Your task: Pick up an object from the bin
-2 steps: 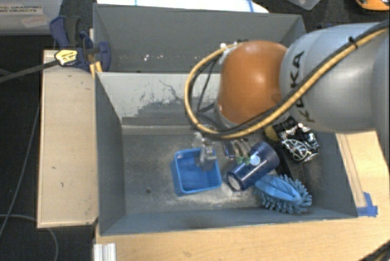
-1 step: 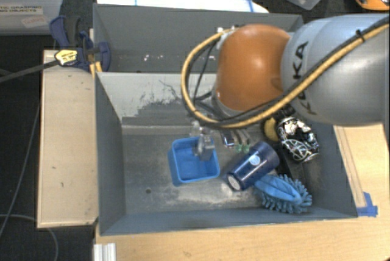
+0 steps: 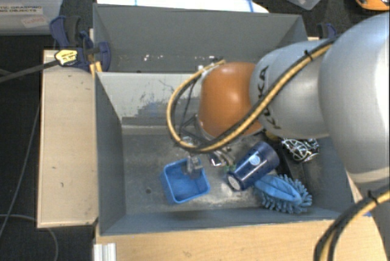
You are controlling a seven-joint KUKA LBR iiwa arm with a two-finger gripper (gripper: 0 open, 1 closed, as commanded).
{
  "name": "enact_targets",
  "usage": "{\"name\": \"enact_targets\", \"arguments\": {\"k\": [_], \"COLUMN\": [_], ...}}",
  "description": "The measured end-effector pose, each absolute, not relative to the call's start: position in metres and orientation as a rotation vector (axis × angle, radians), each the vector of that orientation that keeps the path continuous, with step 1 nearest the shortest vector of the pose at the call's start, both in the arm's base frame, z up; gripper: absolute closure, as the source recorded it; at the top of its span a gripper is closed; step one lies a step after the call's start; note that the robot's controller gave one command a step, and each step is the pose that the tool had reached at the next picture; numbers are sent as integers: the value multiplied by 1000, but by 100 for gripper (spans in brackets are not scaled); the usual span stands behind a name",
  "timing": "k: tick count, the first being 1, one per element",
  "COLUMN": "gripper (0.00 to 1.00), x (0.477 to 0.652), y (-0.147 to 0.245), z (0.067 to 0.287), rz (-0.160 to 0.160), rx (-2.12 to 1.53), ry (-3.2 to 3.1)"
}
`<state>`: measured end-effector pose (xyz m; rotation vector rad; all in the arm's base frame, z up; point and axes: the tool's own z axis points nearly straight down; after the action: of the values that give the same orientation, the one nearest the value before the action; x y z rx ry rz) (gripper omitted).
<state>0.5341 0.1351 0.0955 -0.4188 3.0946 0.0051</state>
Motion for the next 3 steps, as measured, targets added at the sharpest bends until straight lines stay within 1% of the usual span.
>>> {"name": "enact_targets", "arguments": {"k": [1, 2, 3], "gripper": [100, 100, 100], "x": [538, 540, 576], "y": [132, 135, 173], "z": [182, 181, 184], "rz": [12, 9, 11], "rx": [-236, -312, -401], "ry": [3103, 3097, 3079]}}
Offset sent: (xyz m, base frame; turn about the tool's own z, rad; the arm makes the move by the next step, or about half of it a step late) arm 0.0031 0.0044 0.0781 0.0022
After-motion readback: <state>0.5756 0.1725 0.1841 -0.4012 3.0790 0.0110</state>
